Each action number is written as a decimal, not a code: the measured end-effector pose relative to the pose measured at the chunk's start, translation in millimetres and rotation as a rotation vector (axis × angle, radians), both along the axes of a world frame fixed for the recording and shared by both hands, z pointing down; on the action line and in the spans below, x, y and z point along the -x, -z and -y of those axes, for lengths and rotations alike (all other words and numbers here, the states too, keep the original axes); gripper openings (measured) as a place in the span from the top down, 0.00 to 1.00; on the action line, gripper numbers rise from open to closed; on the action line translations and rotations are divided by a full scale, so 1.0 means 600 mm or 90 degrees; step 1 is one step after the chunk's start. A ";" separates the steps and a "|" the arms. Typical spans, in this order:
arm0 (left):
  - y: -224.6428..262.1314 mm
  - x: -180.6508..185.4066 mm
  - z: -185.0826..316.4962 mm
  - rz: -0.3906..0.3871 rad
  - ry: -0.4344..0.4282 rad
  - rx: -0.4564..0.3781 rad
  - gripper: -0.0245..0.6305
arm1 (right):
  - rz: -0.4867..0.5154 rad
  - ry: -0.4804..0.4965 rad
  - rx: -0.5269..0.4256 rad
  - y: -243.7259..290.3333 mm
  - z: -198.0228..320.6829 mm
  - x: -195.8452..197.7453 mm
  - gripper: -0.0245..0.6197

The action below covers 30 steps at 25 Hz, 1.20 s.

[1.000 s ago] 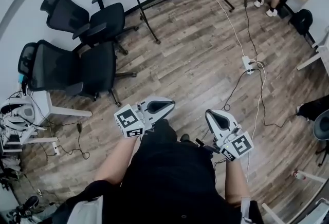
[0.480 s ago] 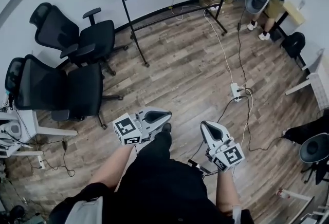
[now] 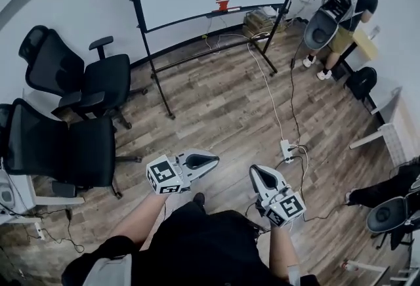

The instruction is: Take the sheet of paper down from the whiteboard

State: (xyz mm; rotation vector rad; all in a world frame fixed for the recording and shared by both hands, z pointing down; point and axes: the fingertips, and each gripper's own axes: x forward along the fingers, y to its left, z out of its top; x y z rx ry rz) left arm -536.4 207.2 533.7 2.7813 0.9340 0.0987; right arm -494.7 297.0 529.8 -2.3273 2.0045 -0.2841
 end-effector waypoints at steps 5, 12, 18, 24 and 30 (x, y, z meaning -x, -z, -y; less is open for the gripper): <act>-0.008 -0.080 0.028 0.004 -0.013 0.007 0.95 | 0.001 0.007 0.012 -0.008 0.028 -0.072 0.93; -0.039 -0.229 0.073 0.045 0.005 -0.016 0.95 | -0.030 0.014 0.023 -0.044 0.073 -0.237 0.93; -0.044 -0.391 0.106 0.073 0.052 -0.015 0.95 | -0.113 0.074 0.038 -0.034 0.140 -0.401 0.93; 0.012 -0.569 0.140 0.050 0.101 -0.010 0.95 | -0.112 0.128 0.039 -0.005 0.174 -0.565 0.93; 0.027 -0.657 0.179 0.042 0.163 -0.034 0.95 | -0.103 0.156 0.046 -0.030 0.184 -0.671 0.93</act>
